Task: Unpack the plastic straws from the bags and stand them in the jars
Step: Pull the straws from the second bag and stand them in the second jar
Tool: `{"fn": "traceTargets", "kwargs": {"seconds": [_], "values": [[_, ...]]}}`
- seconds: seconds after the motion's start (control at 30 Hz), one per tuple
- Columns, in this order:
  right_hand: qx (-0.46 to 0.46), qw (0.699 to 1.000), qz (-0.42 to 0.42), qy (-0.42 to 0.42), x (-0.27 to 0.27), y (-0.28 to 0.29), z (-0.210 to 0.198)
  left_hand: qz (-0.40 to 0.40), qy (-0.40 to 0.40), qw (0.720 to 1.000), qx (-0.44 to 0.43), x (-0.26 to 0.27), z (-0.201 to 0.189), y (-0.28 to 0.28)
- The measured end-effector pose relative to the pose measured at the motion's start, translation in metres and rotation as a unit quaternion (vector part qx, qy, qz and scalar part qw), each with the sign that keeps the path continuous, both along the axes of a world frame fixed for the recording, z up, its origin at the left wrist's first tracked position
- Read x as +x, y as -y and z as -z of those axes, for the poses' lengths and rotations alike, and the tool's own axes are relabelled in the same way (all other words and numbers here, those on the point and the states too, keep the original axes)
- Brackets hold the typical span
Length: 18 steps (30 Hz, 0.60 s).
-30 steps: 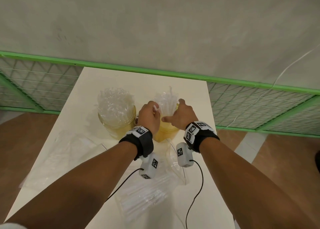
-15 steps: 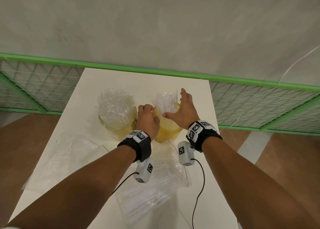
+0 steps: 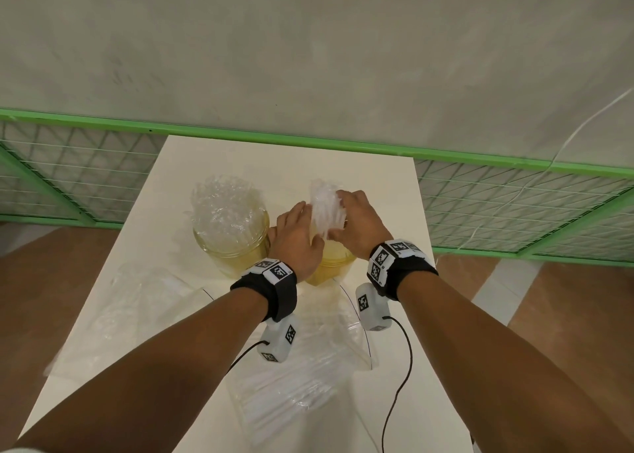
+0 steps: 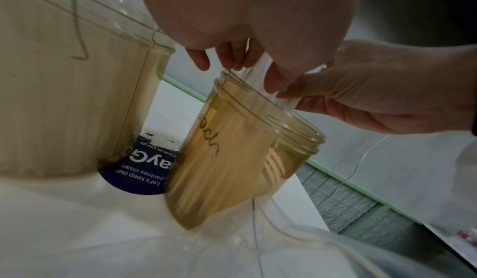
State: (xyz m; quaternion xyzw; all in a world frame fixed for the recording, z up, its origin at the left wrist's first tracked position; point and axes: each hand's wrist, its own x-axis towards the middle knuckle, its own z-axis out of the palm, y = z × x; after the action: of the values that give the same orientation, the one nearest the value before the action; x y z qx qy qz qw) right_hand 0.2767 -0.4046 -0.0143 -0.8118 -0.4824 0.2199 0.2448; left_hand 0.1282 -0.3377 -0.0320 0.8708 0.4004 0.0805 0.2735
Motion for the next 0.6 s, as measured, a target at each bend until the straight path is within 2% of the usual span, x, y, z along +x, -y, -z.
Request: {"fn": "traceTargets", "kwargs": {"seconds": [0.07, 0.13, 0.17, 0.23, 0.3, 0.4, 0.47, 0.6], "values": [[-0.041, 0.995, -0.023, 0.083, 0.001, 0.002, -0.001, -0.016, -0.008, 1.0, 0.015, 0.0, 0.005, 0.0], [-0.053, 0.988, 0.003, 0.142, 0.004, 0.005, -0.004, -0.033, 0.002, 0.999, 0.041, -0.001, 0.008, -0.003], [-0.06, 0.988, 0.025, 0.137, 0.005, 0.005, -0.005, -0.042, 0.021, 0.998, 0.045, -0.001, 0.009, -0.004], [-0.067, 0.993, 0.071, 0.064, 0.008, 0.005, -0.005, -0.057, 0.07, 0.996, 0.022, -0.003, 0.009, -0.007], [-0.038, 0.994, 0.103, -0.021, 0.009, 0.007, -0.002, -0.069, 0.098, 0.993, -0.02, -0.004, 0.008, -0.009], [0.015, 0.988, 0.124, -0.092, 0.004, 0.013, 0.0, -0.087, 0.129, 0.985, -0.075, -0.009, 0.005, -0.009], [0.043, 0.986, 0.124, -0.105, -0.001, 0.019, 0.001, -0.077, 0.154, 0.98, -0.096, -0.014, 0.005, -0.004], [0.115, 0.983, 0.134, -0.042, -0.009, 0.037, 0.005, -0.049, 0.18, 0.978, -0.097, -0.03, 0.005, 0.011]]}}
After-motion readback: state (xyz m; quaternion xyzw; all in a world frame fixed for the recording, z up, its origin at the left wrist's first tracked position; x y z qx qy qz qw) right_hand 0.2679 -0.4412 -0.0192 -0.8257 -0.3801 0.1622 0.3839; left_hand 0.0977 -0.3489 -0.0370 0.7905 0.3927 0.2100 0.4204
